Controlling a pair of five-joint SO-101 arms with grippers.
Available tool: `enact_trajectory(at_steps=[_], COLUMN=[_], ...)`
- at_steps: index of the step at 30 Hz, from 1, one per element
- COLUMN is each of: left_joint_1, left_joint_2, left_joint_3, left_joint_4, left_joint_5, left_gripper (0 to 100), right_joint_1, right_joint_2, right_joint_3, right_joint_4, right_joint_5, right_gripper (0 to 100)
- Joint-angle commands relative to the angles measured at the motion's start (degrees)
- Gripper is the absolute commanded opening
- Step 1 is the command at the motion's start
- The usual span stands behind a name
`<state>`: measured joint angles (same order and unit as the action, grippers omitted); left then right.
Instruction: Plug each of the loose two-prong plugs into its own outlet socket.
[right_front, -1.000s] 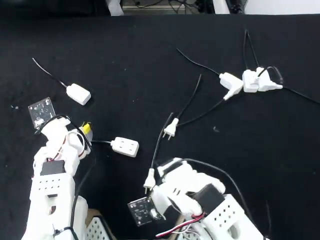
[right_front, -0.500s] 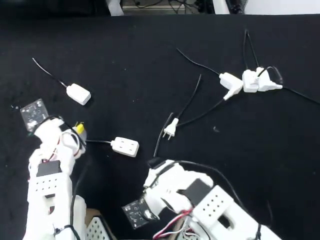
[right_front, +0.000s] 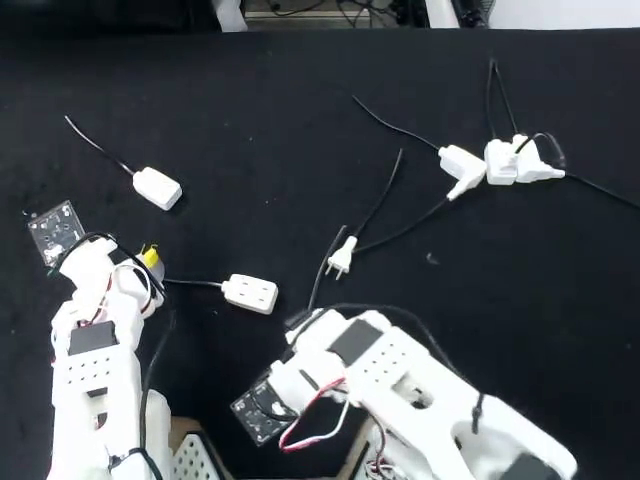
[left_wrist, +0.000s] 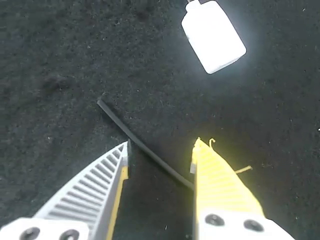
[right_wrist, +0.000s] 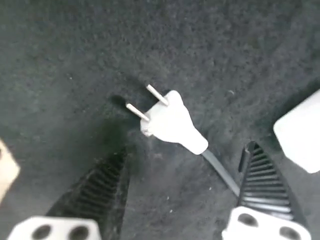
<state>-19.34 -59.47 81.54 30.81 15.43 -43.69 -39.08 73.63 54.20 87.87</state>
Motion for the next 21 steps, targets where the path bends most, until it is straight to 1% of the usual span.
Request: enact_trajectory(at_steps=[1, 5, 9, 11, 15, 16, 17, 18, 21], left_joint_1=[-0.48, -0.48, -0.48, -0.4, -0.48, -0.48, -0.48, -0.4, -0.31], left_joint_2=[0.0, 0.0, 0.0, 0.0, 0.0, 0.0, 0.0, 0.0, 0.0], left_joint_3=[-2.68, -2.68, -2.68, -2.68, -2.68, -2.68, -2.68, -2.68, -2.68], left_joint_4=[-0.53, -0.53, -0.53, -0.53, -0.53, -0.53, -0.53, -0.53, -0.53], left_joint_5=[0.79, 0.79, 0.79, 0.79, 0.79, 0.79, 0.79, 0.79, 0.79], left_gripper=[21, 21, 21, 21, 21, 21, 21, 21, 21], right_joint_1=[-0.53, -0.97, -3.69, -4.31, -4.31, -4.13, -3.96, -3.96, -3.96], right_joint_2=[3.82, 7.52, 10.15, 11.03, 11.82, 11.82, 11.82, 11.56, 11.47], right_joint_3=[-2.86, -3.21, -2.77, -2.86, -3.3, -3.3, -3.21, -3.21, -5.14], right_joint_4=[-5.01, -8.53, -8.26, -8.26, -8.7, -8.62, -8.53, -8.62, -8.79], right_joint_5=[3.08, 4.31, 4.48, 4.48, 4.04, 4.04, 3.96, 2.9, -2.37], right_gripper=[31.1, 31.1, 30.2, 24.1, 1.8, 0.9, 2.9, 1.8, 1.1])
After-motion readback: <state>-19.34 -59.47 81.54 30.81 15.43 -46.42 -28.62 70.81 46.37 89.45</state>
